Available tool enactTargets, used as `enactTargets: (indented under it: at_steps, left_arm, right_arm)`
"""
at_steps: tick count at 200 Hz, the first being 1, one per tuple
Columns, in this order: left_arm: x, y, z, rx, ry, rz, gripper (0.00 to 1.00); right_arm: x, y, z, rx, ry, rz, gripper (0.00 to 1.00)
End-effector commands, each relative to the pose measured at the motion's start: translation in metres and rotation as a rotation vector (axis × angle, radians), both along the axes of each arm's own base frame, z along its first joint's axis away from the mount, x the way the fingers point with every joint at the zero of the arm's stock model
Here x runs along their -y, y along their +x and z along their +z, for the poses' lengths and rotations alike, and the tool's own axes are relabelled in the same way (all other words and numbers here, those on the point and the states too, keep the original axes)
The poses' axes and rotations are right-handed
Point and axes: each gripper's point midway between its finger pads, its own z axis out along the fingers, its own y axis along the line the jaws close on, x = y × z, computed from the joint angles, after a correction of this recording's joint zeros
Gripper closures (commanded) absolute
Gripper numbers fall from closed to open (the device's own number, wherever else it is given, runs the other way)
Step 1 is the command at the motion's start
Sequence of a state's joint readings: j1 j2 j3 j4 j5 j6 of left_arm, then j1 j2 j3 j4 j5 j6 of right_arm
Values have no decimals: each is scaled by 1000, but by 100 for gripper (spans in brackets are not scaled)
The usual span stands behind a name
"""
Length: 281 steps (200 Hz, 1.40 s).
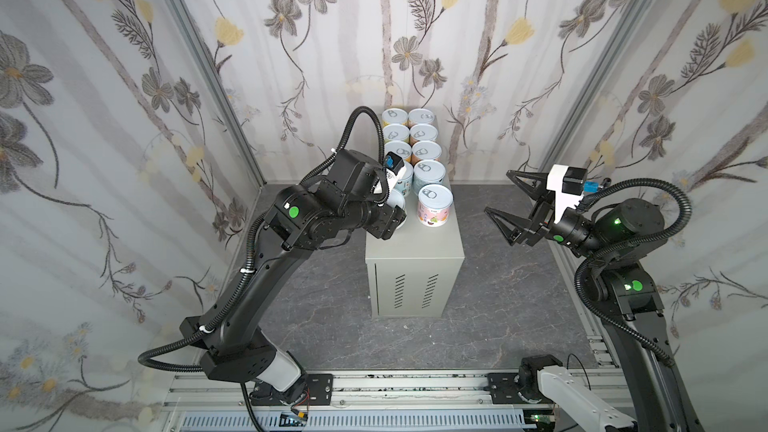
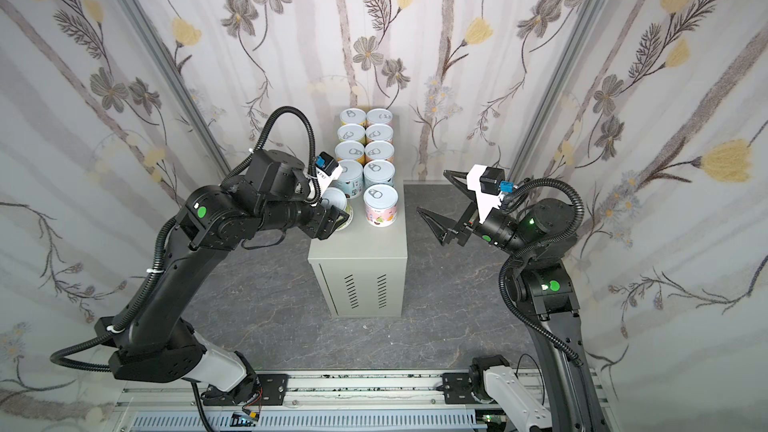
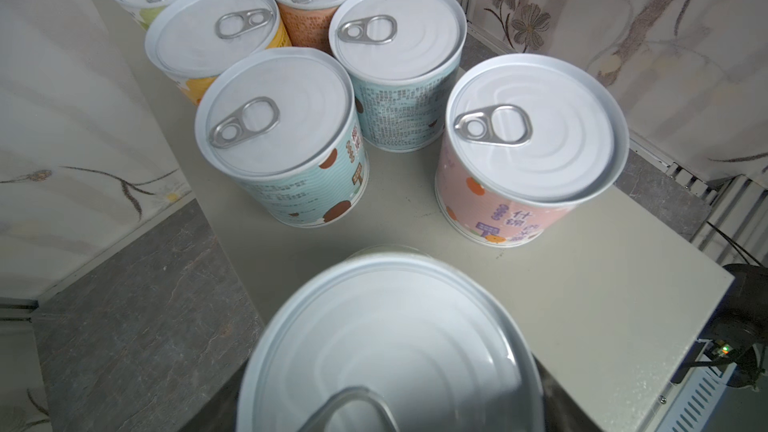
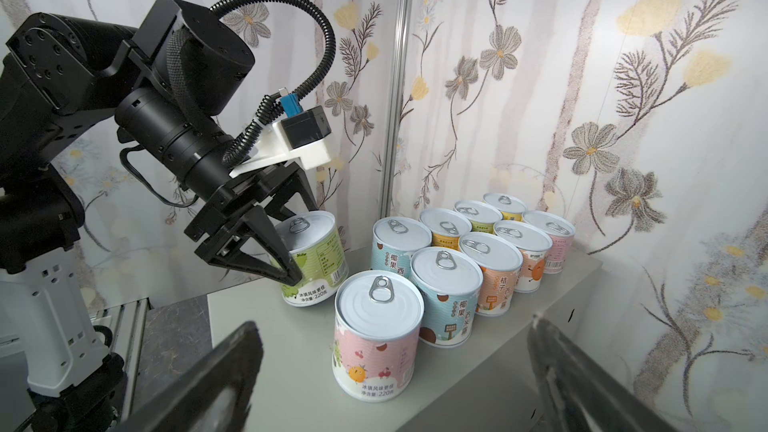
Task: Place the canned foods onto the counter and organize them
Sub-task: 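Lift the green can with the left gripper onto the cabinet front, then release the green can with the left gripper while the right approaches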
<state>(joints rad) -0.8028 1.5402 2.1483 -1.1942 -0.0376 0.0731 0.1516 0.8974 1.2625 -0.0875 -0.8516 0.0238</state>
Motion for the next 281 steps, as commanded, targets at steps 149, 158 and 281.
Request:
enactTargets:
  at_steps: [149,158,281]
  left_arm:
    - [15,10,-7,-1,14,-24,22]
    - [16,10,-8,-2,15,-23,21]
    - [-2,-4,42,129,-166,-21,5]
  right_arm:
    - [-25,9,-33,-64,-63,77,0]
    - [-25,9,-34,-62,-66,73,0]
    - [-27,8,-49,-29,-21,-11,7]
